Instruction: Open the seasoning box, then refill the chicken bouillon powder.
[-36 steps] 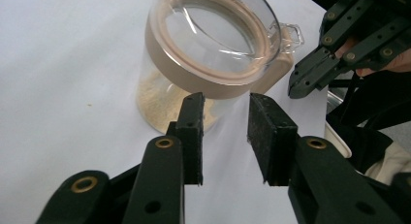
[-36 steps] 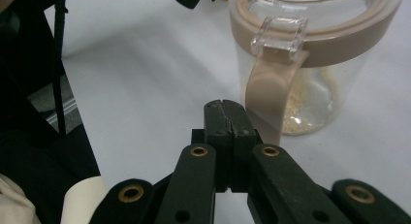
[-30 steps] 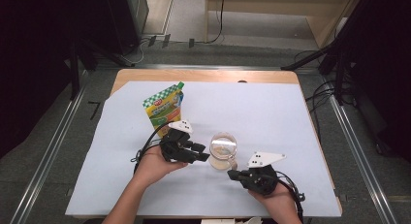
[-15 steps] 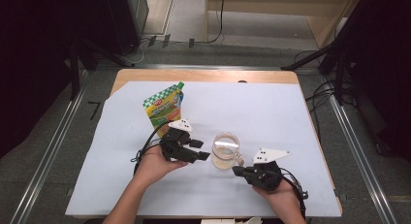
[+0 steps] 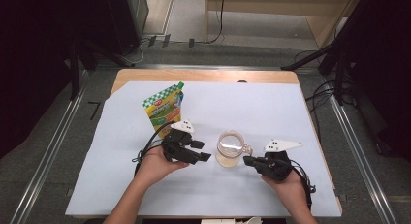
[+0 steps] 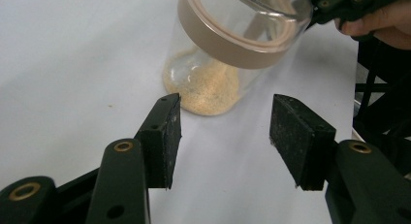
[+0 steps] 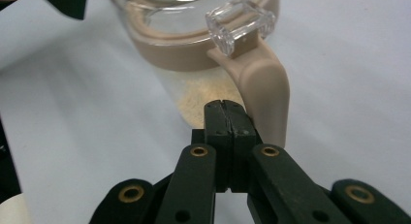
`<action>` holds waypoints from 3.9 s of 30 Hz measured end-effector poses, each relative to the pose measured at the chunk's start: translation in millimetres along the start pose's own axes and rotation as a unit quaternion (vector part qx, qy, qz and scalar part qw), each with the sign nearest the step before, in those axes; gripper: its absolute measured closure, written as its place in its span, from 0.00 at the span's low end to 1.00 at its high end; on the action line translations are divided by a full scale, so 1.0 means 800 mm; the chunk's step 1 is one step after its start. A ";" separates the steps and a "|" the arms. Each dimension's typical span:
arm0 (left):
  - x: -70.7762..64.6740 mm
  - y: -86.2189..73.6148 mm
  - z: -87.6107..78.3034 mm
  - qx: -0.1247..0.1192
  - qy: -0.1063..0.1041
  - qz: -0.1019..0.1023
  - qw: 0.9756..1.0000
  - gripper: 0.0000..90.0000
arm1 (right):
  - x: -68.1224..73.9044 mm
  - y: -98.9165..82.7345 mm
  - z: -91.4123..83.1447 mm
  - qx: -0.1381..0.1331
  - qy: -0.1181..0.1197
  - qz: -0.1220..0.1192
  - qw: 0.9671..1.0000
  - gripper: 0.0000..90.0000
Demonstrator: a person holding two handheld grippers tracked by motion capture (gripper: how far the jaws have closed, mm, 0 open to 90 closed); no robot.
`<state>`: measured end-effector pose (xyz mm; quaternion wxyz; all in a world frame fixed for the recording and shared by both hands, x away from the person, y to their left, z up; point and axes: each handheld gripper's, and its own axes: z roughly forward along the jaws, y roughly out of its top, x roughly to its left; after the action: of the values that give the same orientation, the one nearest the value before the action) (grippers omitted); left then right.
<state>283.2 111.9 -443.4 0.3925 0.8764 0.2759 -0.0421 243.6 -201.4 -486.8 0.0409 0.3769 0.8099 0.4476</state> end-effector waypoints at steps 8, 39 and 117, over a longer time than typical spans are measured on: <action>-0.001 0.000 0.005 -0.005 0.001 0.004 1.000 0.53 | -0.023 0.009 0.006 -0.017 -0.026 0.006 0.999 1.00; 0.009 0.032 0.022 -0.004 -0.030 0.011 0.999 0.48 | -0.059 0.025 -0.013 -0.018 -0.046 0.028 0.998 1.00; -0.015 0.076 0.077 -0.001 0.028 0.133 0.991 0.14 | -0.072 0.030 0.020 -0.006 -0.073 0.049 0.996 1.00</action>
<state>313.4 29.9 -442.4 0.3877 0.9057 0.1676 0.0354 305.0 -220.0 -493.9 0.0803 0.4480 0.7823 0.4253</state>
